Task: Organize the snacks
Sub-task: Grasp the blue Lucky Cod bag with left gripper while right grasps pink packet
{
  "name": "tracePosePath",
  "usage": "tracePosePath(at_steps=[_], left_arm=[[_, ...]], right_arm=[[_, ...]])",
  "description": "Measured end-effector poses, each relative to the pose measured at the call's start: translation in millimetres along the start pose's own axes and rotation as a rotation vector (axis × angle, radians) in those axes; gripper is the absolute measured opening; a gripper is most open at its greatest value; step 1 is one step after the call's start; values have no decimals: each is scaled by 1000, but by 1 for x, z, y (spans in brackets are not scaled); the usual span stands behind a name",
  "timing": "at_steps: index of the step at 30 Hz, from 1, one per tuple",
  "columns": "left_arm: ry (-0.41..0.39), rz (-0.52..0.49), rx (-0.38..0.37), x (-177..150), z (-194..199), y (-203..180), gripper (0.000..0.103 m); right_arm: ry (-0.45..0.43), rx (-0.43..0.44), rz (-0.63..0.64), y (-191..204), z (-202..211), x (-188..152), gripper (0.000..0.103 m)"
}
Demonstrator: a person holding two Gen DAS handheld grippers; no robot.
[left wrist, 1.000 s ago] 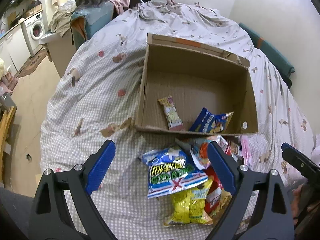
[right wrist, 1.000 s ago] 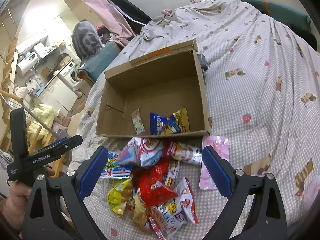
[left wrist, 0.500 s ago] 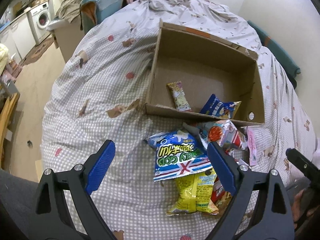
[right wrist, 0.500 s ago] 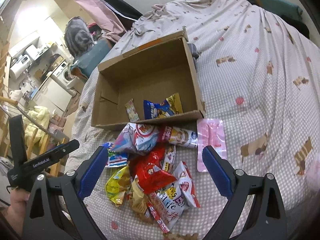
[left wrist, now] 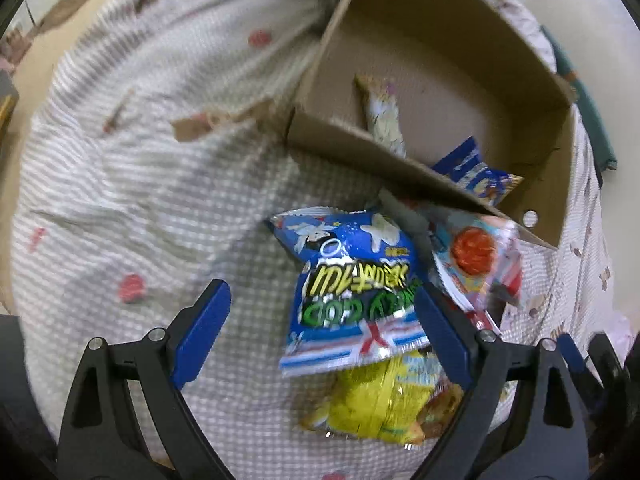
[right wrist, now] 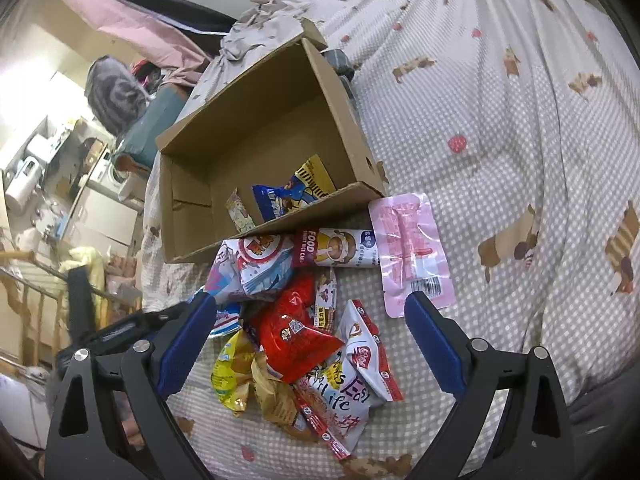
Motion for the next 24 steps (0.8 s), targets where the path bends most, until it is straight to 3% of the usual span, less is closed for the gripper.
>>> tracePosePath(at_steps=[7, 10, 11, 12, 16, 20, 24], left_arm=[[84, 16, -89, -3, -34, -14, 71], [81, -13, -97, -8, -37, -25, 58], [73, -25, -99, -8, -36, -27, 48], [69, -40, -98, -8, -33, -30, 44], [54, -51, -96, -11, -21, -28, 38], [-20, -96, -34, -13, 6, -28, 36], [-64, -140, 21, -14, 31, -30, 36]], right_arm=[[-7, -27, -63, -16, 1, 4, 97], [12, -21, -98, -23, -2, 4, 97], [13, -35, -100, -24, -2, 4, 97], [14, -52, -100, -26, -3, 5, 97], [22, -93, -145, -38, -6, 7, 97], [36, -162, -211, -58, -12, 9, 97], [121, -255, -207, -72, -35, 17, 97]])
Point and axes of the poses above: each gripper's, at about its wrist camera, not at the fingertips, and z roughly against the way its jaws point, y to its left, x to its top, the point moved 1 cm from there along -z, roughly the way its jaws point, and after that the axes turned 6 degrees about -y, right-handed, at the moved point
